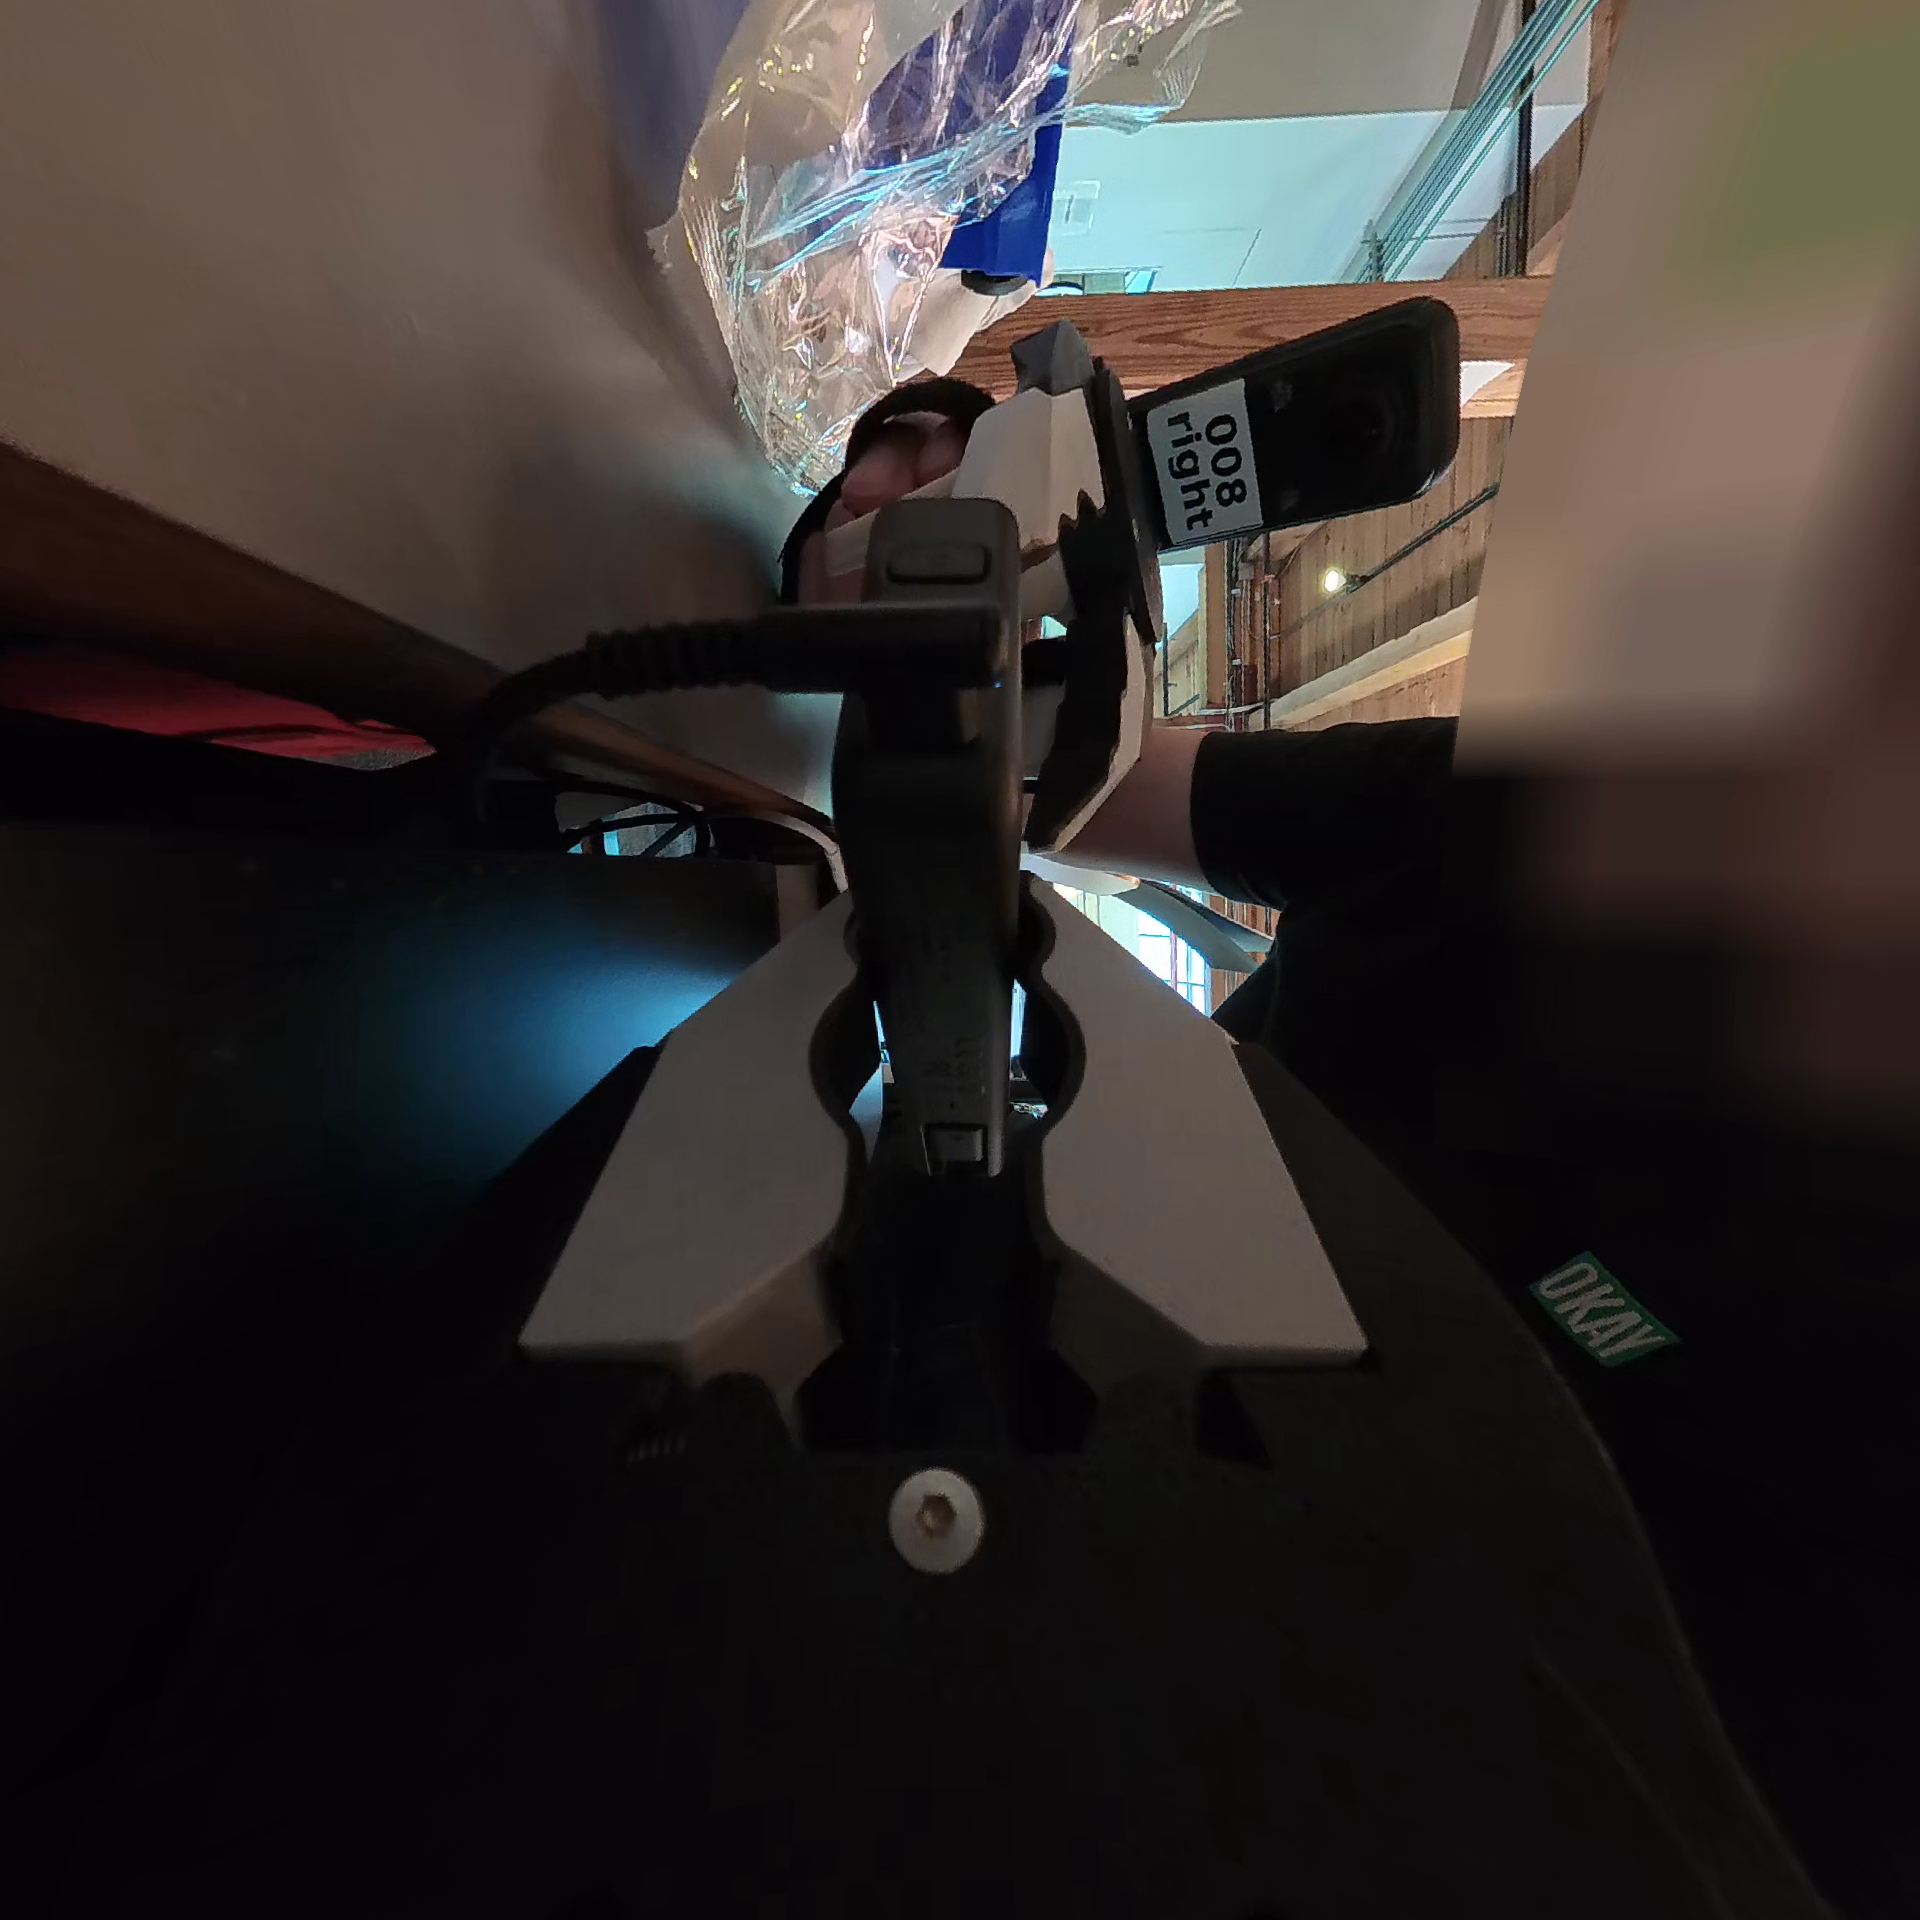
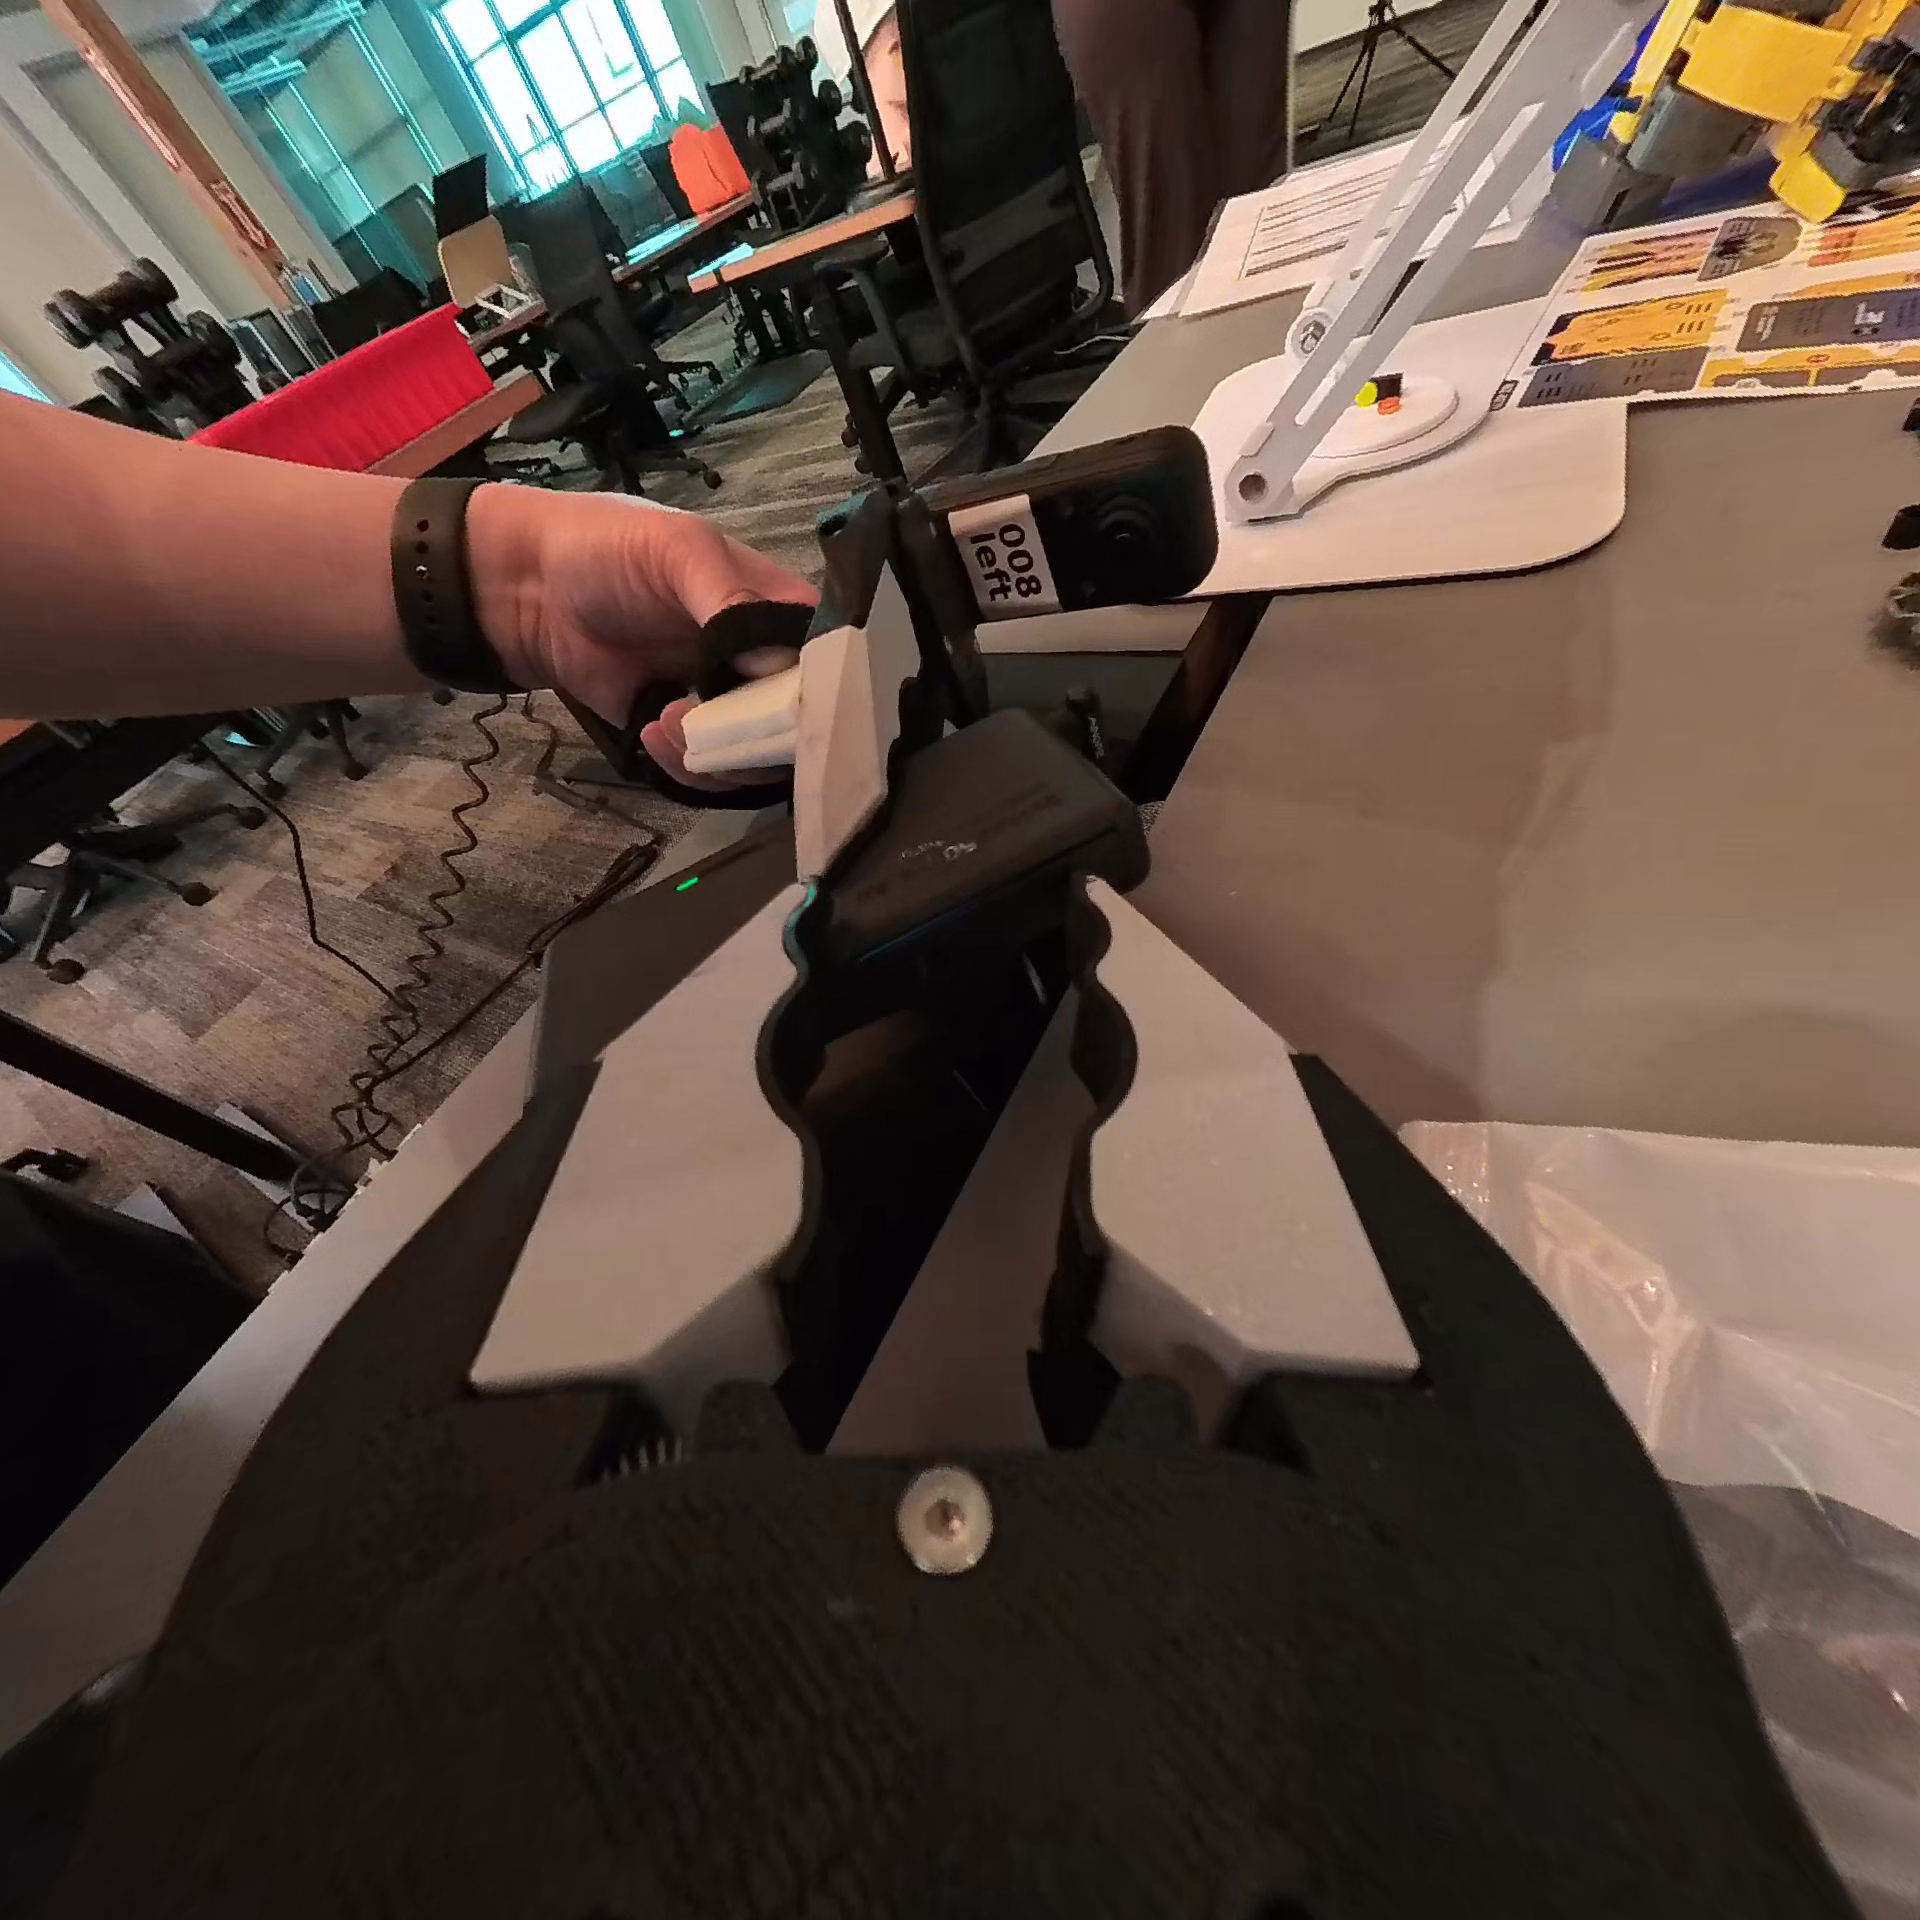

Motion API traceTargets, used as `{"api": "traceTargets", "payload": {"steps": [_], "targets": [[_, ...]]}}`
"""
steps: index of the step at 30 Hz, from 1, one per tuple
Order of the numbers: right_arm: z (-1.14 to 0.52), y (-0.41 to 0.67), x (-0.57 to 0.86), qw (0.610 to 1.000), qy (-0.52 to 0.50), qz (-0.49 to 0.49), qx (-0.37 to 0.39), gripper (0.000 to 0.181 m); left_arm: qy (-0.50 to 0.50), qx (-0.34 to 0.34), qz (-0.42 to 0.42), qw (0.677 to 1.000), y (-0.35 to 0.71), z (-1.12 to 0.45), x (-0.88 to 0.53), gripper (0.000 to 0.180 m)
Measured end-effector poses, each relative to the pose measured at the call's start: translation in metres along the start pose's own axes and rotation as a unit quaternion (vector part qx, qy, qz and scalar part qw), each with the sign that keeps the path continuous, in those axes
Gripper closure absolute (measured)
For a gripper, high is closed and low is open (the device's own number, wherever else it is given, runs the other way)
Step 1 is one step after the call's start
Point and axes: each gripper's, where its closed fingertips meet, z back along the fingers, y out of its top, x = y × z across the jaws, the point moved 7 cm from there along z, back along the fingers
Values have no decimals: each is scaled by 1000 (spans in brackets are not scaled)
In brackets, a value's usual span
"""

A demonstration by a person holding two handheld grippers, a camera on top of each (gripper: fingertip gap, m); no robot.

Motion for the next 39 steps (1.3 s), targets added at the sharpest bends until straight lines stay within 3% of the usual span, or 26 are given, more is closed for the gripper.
{"api": "traceTargets", "payload": {"steps": [28, 33, 39], "targets": [[2, -6, 1, 999, 6, 33, -42, 136, 28, 0, -11, 1000, 1, -4, -3, 160], [13, -8, 3, 997, 21, 46, -60, 157, 38, -8, -28, 999, -1, -4, -2, 159], [21, -4, 13, 998, 27, -51, -20, 144, 17, 15, -17, 1000, 2, -1, -1, 159]]}}
